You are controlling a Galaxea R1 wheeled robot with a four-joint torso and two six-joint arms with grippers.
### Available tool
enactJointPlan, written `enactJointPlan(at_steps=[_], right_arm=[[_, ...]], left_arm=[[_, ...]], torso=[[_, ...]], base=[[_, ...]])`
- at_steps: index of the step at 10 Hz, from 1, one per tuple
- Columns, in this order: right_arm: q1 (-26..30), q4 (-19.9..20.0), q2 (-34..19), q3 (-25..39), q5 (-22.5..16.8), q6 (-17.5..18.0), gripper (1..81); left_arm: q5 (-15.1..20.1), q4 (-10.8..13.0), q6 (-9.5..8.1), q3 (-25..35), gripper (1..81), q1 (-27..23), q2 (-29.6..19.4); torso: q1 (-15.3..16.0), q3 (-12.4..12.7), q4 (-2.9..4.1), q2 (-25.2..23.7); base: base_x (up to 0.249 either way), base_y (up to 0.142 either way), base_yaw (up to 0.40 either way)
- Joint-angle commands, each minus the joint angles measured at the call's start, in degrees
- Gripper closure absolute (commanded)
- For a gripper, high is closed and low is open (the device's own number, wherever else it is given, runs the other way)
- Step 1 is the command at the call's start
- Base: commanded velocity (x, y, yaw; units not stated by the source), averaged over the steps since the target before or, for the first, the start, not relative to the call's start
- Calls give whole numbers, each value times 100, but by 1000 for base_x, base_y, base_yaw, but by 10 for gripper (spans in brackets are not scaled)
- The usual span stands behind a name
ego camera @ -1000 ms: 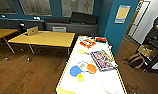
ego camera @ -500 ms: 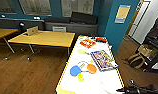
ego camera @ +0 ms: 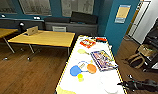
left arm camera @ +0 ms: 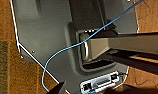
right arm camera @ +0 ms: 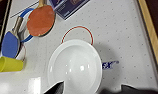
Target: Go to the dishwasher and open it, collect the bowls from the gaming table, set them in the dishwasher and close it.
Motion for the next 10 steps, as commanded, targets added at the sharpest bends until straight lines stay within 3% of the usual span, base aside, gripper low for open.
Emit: enactJointPlan(at_steps=[1,5,10], right_arm=[[736,71,412,-1090,-242,198,10],[543,133,835,-1514,-268,198,10],[-89,71,1845,-2145,-137,181,10]], left_arm=[[388,-29,4,27,10,-92,-9],[396,-29,4,27,10,-100,-9],[396,-29,4,27,10,-109,0]], torso=[[0,0,0,-2],[2,-2,0,0],[5,-2,0,2]], base=[[0,0,0],[0,0,0],[0,0,0]])
